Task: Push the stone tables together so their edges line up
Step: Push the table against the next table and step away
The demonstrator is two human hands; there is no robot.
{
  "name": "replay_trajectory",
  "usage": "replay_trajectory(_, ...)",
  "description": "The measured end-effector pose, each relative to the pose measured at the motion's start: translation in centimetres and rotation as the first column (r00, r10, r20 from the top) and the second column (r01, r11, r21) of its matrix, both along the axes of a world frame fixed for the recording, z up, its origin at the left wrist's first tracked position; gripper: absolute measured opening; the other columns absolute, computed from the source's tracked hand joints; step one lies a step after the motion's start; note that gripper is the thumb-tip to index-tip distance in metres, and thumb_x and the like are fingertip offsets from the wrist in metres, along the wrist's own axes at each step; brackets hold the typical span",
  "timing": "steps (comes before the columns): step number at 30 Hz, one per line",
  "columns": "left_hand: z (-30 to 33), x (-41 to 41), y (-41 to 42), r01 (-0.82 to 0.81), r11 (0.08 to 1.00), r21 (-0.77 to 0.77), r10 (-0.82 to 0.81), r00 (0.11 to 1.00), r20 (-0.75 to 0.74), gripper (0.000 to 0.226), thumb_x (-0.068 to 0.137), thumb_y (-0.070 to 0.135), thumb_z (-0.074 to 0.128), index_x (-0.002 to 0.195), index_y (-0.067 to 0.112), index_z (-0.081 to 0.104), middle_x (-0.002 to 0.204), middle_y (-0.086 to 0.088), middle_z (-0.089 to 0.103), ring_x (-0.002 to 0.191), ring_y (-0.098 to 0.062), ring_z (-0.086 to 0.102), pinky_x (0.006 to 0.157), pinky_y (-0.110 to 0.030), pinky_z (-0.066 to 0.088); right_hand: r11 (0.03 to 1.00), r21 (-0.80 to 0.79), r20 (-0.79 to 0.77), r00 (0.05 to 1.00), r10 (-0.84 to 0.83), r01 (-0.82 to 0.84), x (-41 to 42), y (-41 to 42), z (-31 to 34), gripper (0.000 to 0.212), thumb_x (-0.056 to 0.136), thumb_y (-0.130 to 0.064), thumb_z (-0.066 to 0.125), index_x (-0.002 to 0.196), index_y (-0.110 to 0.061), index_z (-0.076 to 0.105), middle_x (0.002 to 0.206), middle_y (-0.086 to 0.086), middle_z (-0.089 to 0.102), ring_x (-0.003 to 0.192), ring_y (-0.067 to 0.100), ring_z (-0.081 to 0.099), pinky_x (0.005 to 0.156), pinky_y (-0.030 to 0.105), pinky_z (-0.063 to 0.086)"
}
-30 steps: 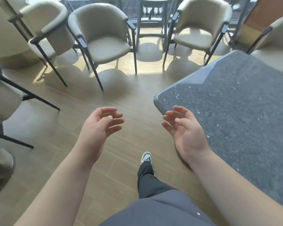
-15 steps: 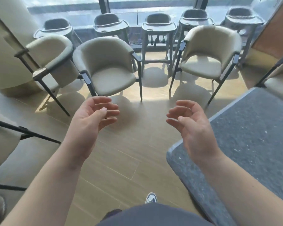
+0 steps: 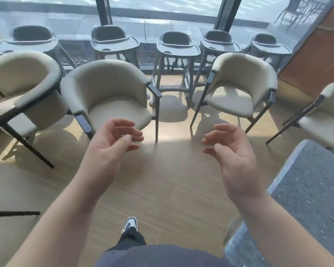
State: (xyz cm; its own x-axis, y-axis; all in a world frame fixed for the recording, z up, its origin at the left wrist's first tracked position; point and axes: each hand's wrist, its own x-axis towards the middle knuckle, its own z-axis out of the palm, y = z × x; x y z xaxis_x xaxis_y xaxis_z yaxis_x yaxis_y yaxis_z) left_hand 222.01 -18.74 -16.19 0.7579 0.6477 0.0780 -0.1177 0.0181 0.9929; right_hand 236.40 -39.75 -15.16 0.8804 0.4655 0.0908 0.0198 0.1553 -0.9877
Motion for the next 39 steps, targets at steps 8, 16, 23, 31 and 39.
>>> replay_trajectory(8, 1.8, 11.6, 10.9, 0.237, 0.971, -0.015, -0.237, 0.971, -0.006, 0.027, 0.089, 0.012, 0.049, 0.113, 0.014, 0.061, 0.094, 0.002, 0.074, 0.095, -0.023, 0.073, 0.085, -0.032, 0.06, 0.977, -0.004, 0.013, 0.977, -0.214, 0.214, 6.9, 8.5, 1.7, 0.034, 0.085, -0.004, 0.047, 0.116, -0.016, 0.058, 0.096, 0.002, 0.067, 0.097, 0.023, 0.065, 0.086, 0.041, 0.056)
replay_trajectory(16, 1.7, 27.1, 11.0, 0.48, 0.876, -0.038, -0.481, 0.877, 0.0, 0.028, 0.088, 0.007, 0.05, 0.112, 0.014, 0.064, 0.097, -0.004, 0.073, 0.098, -0.03, 0.073, 0.083, -0.034, 0.059, 0.888, 0.019, 0.002, 0.889, -0.459, 0.459, 16.2, 6.4, 0.2, 0.035, 0.085, -0.002, 0.047, 0.113, -0.021, 0.059, 0.096, 0.001, 0.068, 0.097, 0.022, 0.066, 0.083, 0.036, 0.054)
replay_trajectory(23, 1.1, 43.3, 6.0, 0.614, 0.789, -0.009, -0.614, 0.787, -0.056, 0.034, 0.092, -0.003, 0.051, 0.103, 0.023, 0.069, 0.094, -0.004, 0.073, 0.095, -0.03, 0.073, 0.087, -0.04, 0.062, 0.807, 0.041, 0.003, 0.808, -0.59, 0.589, 28.1, 1.4, -1.2, 0.034, 0.083, -0.003, 0.047, 0.113, -0.016, 0.057, 0.094, 0.001, 0.067, 0.094, 0.02, 0.065, 0.082, 0.034, 0.055)
replay_trajectory(31, 1.6, 58.5, 1.1, 0.663, 0.748, -0.008, -0.661, 0.745, -0.083, 0.033, 0.099, -0.015, 0.043, 0.111, 0.008, 0.062, 0.093, -0.004, 0.073, 0.094, -0.027, 0.073, 0.088, -0.041, 0.06, 0.77, -0.004, 0.02, 0.77, -0.637, 0.638, 42.3, -3.1, 0.0, 0.035, 0.082, -0.004, 0.045, 0.113, -0.015, 0.057, 0.092, -0.001, 0.067, 0.091, 0.018, 0.064, 0.084, 0.036, 0.056)
replay_trajectory(39, 0.7, 72.8, -1.7, 0.755, 0.654, -0.043, -0.756, 0.655, -0.004, 0.032, 0.093, -0.003, 0.049, 0.109, 0.018, 0.067, 0.096, -0.004, 0.073, 0.095, -0.031, 0.072, 0.082, -0.034, 0.06, 0.694, -0.012, 0.011, 0.694, -0.72, 0.72, 54.0, -4.5, -0.4, 0.036, 0.082, -0.002, 0.045, 0.114, -0.014, 0.057, 0.092, -0.003, 0.067, 0.091, 0.015, 0.064, 0.078, 0.031, 0.055)
